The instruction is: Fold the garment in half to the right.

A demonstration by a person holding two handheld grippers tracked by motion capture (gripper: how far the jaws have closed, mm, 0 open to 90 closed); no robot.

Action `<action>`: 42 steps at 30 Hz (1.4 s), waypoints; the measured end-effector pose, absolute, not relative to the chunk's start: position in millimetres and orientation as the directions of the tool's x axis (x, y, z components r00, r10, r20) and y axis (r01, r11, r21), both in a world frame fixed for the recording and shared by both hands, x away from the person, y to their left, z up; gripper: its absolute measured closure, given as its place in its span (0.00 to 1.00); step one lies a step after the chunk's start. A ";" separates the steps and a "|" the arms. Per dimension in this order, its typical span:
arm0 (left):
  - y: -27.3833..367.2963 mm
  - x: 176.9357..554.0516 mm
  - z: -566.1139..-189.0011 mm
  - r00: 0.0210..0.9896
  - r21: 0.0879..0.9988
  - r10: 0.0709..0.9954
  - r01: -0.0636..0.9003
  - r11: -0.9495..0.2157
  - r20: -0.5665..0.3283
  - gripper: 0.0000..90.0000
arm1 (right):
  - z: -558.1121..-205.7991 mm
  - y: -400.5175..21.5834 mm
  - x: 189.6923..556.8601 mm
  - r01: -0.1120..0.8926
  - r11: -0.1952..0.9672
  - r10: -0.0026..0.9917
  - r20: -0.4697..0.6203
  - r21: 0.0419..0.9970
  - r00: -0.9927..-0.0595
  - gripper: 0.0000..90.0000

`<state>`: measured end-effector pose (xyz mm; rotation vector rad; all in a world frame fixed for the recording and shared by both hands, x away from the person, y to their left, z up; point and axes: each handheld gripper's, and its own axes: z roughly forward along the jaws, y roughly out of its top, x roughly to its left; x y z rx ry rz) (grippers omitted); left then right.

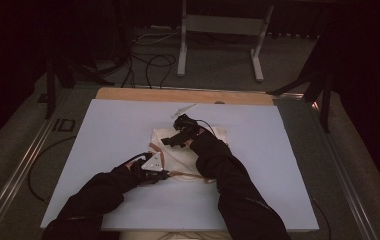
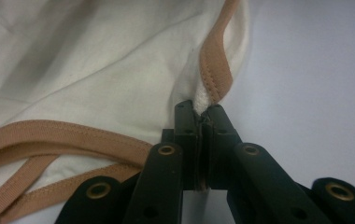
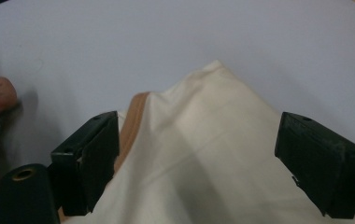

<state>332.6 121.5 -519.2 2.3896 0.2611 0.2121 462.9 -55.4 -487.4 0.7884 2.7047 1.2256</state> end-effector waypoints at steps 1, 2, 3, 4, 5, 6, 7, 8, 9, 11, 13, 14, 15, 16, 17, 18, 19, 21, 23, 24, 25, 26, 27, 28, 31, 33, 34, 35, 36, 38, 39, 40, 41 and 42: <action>121.5 332.4 -519.3 0.965 0.677 0.248 0.130 -0.725 0.081 0.97 | -487.9 -53.3 463.7 0.419 0.552 0.474 0.143 0.721 -0.869 0.15; 121.2 331.7 -519.7 0.964 0.680 0.254 0.134 -0.720 0.079 0.97 | -487.9 -50.6 463.8 0.425 0.557 0.481 0.140 0.714 -0.866 0.15; 121.2 331.7 -519.7 0.964 0.680 0.254 0.134 -0.720 0.079 0.97 | -488.3 -48.6 465.2 0.420 0.562 0.477 0.135 0.713 -0.868 0.15; 121.2 330.9 -519.9 0.964 0.682 0.251 0.123 -0.721 0.092 0.97 | -488.5 -46.5 466.4 0.422 0.560 0.474 0.141 0.713 -0.869 0.15; 121.3 330.9 -520.1 0.963 0.683 0.253 0.125 -0.719 0.090 0.97 | -488.5 -44.7 468.1 0.425 0.556 0.475 0.147 0.714 -0.868 0.15; 121.5 330.8 -520.2 0.963 0.684 0.254 0.125 -0.718 0.090 0.97 | -488.4 -42.6 469.5 0.429 0.555 0.478 0.149 0.712 -0.866 0.15; 121.5 330.8 -520.2 0.963 0.684 0.254 0.125 -0.718 0.090 0.97 | -488.4 -42.6 469.5 0.429 0.555 0.478 0.149 0.712 -0.866 0.15; 121.5 330.3 -520.5 0.962 0.687 0.257 0.128 -0.716 0.088 0.97 | -489.2 -37.6 472.4 0.433 0.560 0.481 0.147 0.707 -0.864 0.15; 121.4 330.1 -520.6 0.962 0.687 0.258 0.129 -0.715 0.088 0.97 | -489.5 -35.1 473.5 0.437 0.564 0.480 0.152 0.701 -0.864 0.16; 121.4 330.0 -520.6 0.962 0.687 0.259 0.129 -0.715 0.088 0.97 | -490.1 -30.0 476.3 0.432 0.571 0.476 0.147 0.698 -0.867 0.18; 121.4 330.1 -520.5 0.962 0.686 0.258 0.128 -0.716 0.089 0.97 | -489.2 -25.0 478.2 0.447 0.563 0.488 0.157 0.695 -0.859 0.28; 121.3 330.0 -520.5 0.962 0.686 0.257 0.126 -0.717 0.091 0.97 | -489.9 -23.5 480.3 0.428 0.570 0.481 0.137 0.702 -0.866 0.30; 121.4 330.1 -520.5 0.962 0.686 0.257 0.127 -0.716 0.090 0.97 | -490.1 -21.2 481.8 0.428 0.571 0.486 0.132 0.700 -0.864 0.33; 121.4 330.1 -520.6 0.962 0.687 0.257 0.127 -0.716 0.090 0.97 | -490.3 -18.8 482.7 0.441 0.563 0.494 0.143 0.699 -0.857 0.35; 121.4 330.1 -520.6 0.962 0.687 0.257 0.127 -0.716 0.090 0.97 | -491.5 -17.1 485.1 0.431 0.566 0.493 0.131 0.703 -0.860 0.36; 121.4 330.0 -520.5 0.962 0.686 0.256 0.125 -0.717 0.092 0.97 | -492.0 -14.8 486.4 0.441 0.565 0.500 0.135 0.697 -0.855 0.39; 121.4 330.0 -520.5 0.962 0.686 0.256 0.125 -0.717 0.092 0.97 | -493.0 -12.3 487.7 0.445 0.564 0.503 0.138 0.695 -0.853 0.40; 121.5 330.0 -520.2 0.963 0.682 0.251 0.119 -0.722 0.098 0.97 | -495.1 -8.6 491.8 0.446 0.567 0.513 0.127 0.693 -0.849 0.45; 121.6 330.2 -520.4 0.963 0.685 0.253 0.122 -0.719 0.094 0.97 | -496.7 -4.8 494.8 0.448 0.561 0.529 0.115 0.696 -0.841 0.48; 121.7 330.1 -520.6 0.963 0.686 0.254 0.123 -0.717 0.092 0.97 | -497.6 -3.6 496.4 0.453 0.557 0.530 0.122 0.697 -0.839 0.50; 121.7 330.1 -520.5 0.963 0.685 0.254 0.124 -0.718 0.092 0.97 | -498.6 -1.9 498.1 0.453 0.560 0.532 0.118 0.693 -0.838 0.50; 121.7 330.1 -520.5 0.963 0.685 0.253 0.123 -0.718 0.093 0.97 | -499.3 -0.1 499.0 0.455 0.560 0.541 0.110 0.692 -0.834 0.50; 121.6 330.2 -520.4 0.963 0.684 0.252 0.122 -0.719 0.094 0.97 | -499.9 1.9 499.8 0.471 0.553 0.549 0.125 0.687 -0.827 0.51; 121.4 330.1 -520.5 0.963 0.686 0.255 0.124 -0.717 0.092 0.97 | -501.3 2.9 501.8 0.466 0.555 0.550 0.117 0.689 -0.827 0.51; 121.5 330.0 -520.2 0.963 0.681 0.251 0.118 -0.723 0.099 0.97 | -504.4 7.8 503.7 0.471 0.555 0.561 0.110 0.686 -0.821 0.52; 121.7 330.0 -520.4 0.963 0.684 0.252 0.120 -0.720 0.096 0.97 | -507.8 10.7 504.1 0.457 0.574 0.556 0.085 0.679 -0.826 0.54; 121.7 330.1 -520.4 0.963 0.684 0.251 0.120 -0.720 0.095 0.97 | -509.1 12.0 503.9 0.457 0.578 0.561 0.077 0.676 -0.824 0.54; 121.7 330.1 -520.3 0.963 0.683 0.250 0.118 -0.721 0.097 0.97 | -509.9 12.8 503.7 0.456 0.585 0.563 0.069 0.671 -0.824 0.55; 121.6 330.1 -520.2 0.963 0.682 0.250 0.118 -0.722 0.098 0.97 | -511.0 13.6 503.6 0.454 0.590 0.557 0.071 0.668 -0.828 0.56; 121.5 330.0 -519.9 0.964 0.678 0.247 0.114 -0.726 0.103 0.97 | -512.5 15.4 503.0 0.444 0.604 0.555 0.051 0.662 -0.830 0.58; 121.5 330.1 -519.9 0.964 0.678 0.247 0.114 -0.726 0.102 0.97 | -513.2 15.9 502.9 0.448 0.605 0.554 0.056 0.659 -0.830 0.58; 121.5 330.2 -519.8 0.964 0.677 0.247 0.114 -0.727 0.103 0.97 | -513.5 16.2 502.8 0.450 0.608 0.557 0.053 0.654 -0.829 0.59; 121.5 330.2 -519.8 0.964 0.677 0.246 0.113 -0.727 0.103 0.97 | -513.9 16.4 502.8 0.450 0.611 0.555 0.052 0.651 -0.830 0.62; 121.5 330.2 -519.8 0.964 0.677 0.246 0.114 -0.727 0.103 0.97 | -514.8 16.8 502.7 0.445 0.618 0.550 0.048 0.648 -0.834 0.64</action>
